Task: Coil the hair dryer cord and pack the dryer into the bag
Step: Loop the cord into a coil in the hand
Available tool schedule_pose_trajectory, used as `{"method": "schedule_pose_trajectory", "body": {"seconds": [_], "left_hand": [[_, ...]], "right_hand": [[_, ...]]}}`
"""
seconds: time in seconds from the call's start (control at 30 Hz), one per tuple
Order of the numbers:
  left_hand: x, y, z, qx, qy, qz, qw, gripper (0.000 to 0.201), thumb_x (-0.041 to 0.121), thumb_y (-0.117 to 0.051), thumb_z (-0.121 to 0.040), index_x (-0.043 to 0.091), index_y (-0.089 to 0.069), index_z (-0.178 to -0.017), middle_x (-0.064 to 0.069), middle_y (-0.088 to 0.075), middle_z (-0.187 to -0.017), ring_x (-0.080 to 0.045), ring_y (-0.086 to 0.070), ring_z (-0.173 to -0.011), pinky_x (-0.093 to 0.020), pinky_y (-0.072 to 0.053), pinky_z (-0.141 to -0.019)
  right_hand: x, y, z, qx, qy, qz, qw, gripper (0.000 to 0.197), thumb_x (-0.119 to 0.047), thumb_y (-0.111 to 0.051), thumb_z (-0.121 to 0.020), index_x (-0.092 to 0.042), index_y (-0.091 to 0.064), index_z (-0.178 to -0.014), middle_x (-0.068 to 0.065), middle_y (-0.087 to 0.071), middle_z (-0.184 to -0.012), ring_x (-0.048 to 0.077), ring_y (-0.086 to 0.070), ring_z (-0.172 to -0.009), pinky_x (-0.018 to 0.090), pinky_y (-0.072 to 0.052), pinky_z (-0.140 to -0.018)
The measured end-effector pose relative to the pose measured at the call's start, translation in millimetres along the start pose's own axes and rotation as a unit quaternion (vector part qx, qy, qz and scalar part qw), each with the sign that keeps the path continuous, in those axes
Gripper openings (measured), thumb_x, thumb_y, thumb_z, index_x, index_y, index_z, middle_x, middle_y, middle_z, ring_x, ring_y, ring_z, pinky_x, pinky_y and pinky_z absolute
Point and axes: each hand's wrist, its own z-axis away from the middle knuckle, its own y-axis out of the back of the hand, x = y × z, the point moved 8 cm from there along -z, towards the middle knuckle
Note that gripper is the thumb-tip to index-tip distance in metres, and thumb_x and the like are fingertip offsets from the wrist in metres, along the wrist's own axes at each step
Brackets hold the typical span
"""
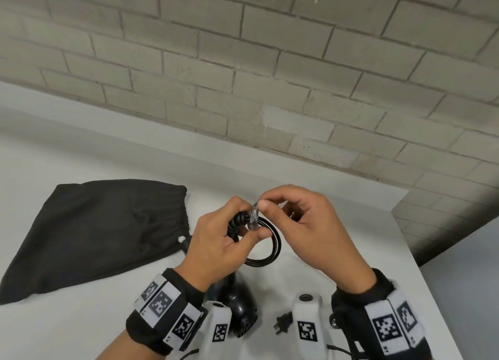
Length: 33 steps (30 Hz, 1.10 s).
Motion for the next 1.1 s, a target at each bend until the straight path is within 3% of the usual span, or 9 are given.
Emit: {"method": "schedule_pose_trajectory", "body": {"seconds": [0.1,0.2,0.33,0.43,0.57,0.73,0.83,0.93,1.1], "left_hand": [[2.7,-0.8,0.1,-0.003,-0.016,-0.018,1.000,0.041,0.063,-0.059,-0.088,0.023,-0.053,-0.089,0.002,-0.062,-0.061,-0.021,-0.062,-0.053,-0.042,-0.049,-0.050],[6.4,-0.3,0.5,0.010,-0.028,-0.036,0.999,0.041,0.065,-0.051,-0.092,0.024,-0.052,-0.087,0.002,-0.059,-0.059,-0.021,-0.058,-0.049,-0.041,-0.046,-0.047],[10.2,3.3,2.6,0.037,-0.047,-0.060,0.996,0.041,0.063,-0.045,-0.096,0.023,-0.053,-0.090,0.003,-0.057,-0.057,-0.018,-0.054,-0.046,-0.038,-0.043,-0.043],[8.4,5.7,4.5,0.053,-0.049,-0.071,0.995,0.041,0.062,-0.043,-0.097,0.023,-0.054,-0.091,0.004,-0.057,-0.057,-0.017,-0.054,-0.047,-0.039,-0.044,-0.044],[7.6,6.8,6.8,0.065,-0.047,-0.071,0.994,0.040,0.061,-0.043,-0.097,0.023,-0.055,-0.094,0.005,-0.059,-0.060,-0.018,-0.058,-0.050,-0.040,-0.046,-0.046],[4.0,8.3,8.2,0.089,-0.011,-0.039,0.995,0.036,0.058,-0.045,-0.098,0.024,-0.056,-0.099,0.012,-0.064,-0.070,-0.018,-0.065,-0.056,-0.041,-0.051,-0.051],[2.8,10.7,8.1,0.098,0.001,-0.032,0.995,0.037,0.057,-0.045,-0.098,0.023,-0.057,-0.100,0.008,-0.064,-0.072,-0.019,-0.064,-0.056,-0.042,-0.051,-0.051],[2.5,9.6,7.9,0.089,0.010,-0.027,0.996,0.036,0.055,-0.046,-0.098,0.024,-0.058,-0.109,0.007,-0.064,-0.078,-0.017,-0.065,-0.061,-0.041,-0.053,-0.055],[5.2,2.2,6.1,0.057,0.019,0.002,0.998,0.041,0.052,-0.049,-0.098,0.015,-0.065,-0.100,0.003,-0.069,-0.080,-0.020,-0.069,-0.067,-0.045,-0.055,-0.060]], "right_hand": [[6.1,-5.7,-3.1,-0.023,-0.026,-0.053,0.998,0.010,-0.025,-0.068,-0.090,-0.025,-0.075,-0.082,-0.013,-0.072,-0.077,0.005,-0.055,-0.057,0.022,-0.044,-0.059],[18.1,-11.3,-4.0,-0.027,-0.072,-0.117,0.990,0.014,-0.030,-0.069,-0.088,-0.019,-0.075,-0.082,0.001,-0.075,-0.080,0.025,-0.064,-0.068,0.043,-0.052,-0.069],[32.0,-21.8,4.1,-0.034,-0.161,-0.206,0.965,0.024,-0.037,-0.069,-0.082,-0.014,-0.073,-0.077,-0.003,-0.061,-0.061,0.013,-0.053,-0.058,0.017,-0.040,-0.050],[40.6,-29.2,11.3,-0.037,-0.207,-0.233,0.949,0.033,-0.047,-0.071,-0.075,-0.014,-0.072,-0.080,0.010,-0.055,-0.070,0.025,-0.041,-0.064,0.024,-0.029,-0.046],[47.7,-34.1,16.8,-0.026,-0.243,-0.270,0.931,0.025,-0.044,-0.073,-0.076,-0.020,-0.068,-0.076,0.005,-0.062,-0.070,0.020,-0.046,-0.057,0.027,-0.031,-0.048],[36.3,-23.4,19.5,0.056,-0.126,-0.229,0.964,0.031,-0.035,-0.064,-0.088,-0.008,-0.069,-0.075,-0.001,-0.067,-0.066,0.012,-0.054,-0.055,0.023,-0.042,-0.055],[26.6,-25.9,30.6,0.049,-0.046,-0.179,0.982,0.023,-0.041,-0.062,-0.092,-0.021,-0.074,-0.090,-0.006,-0.071,-0.079,0.006,-0.062,-0.069,0.021,-0.048,-0.064],[31.2,-31.0,39.3,0.021,-0.045,-0.122,0.991,0.016,-0.036,-0.073,-0.083,-0.034,-0.072,-0.098,-0.011,-0.067,-0.090,0.013,-0.064,-0.083,0.031,-0.054,-0.073],[36.0,-29.4,37.5,-0.001,-0.059,-0.115,0.992,0.024,-0.010,-0.077,-0.080,-0.031,-0.067,-0.076,-0.012,-0.061,-0.073,0.009,-0.057,-0.070,0.033,-0.052,-0.071]]}}
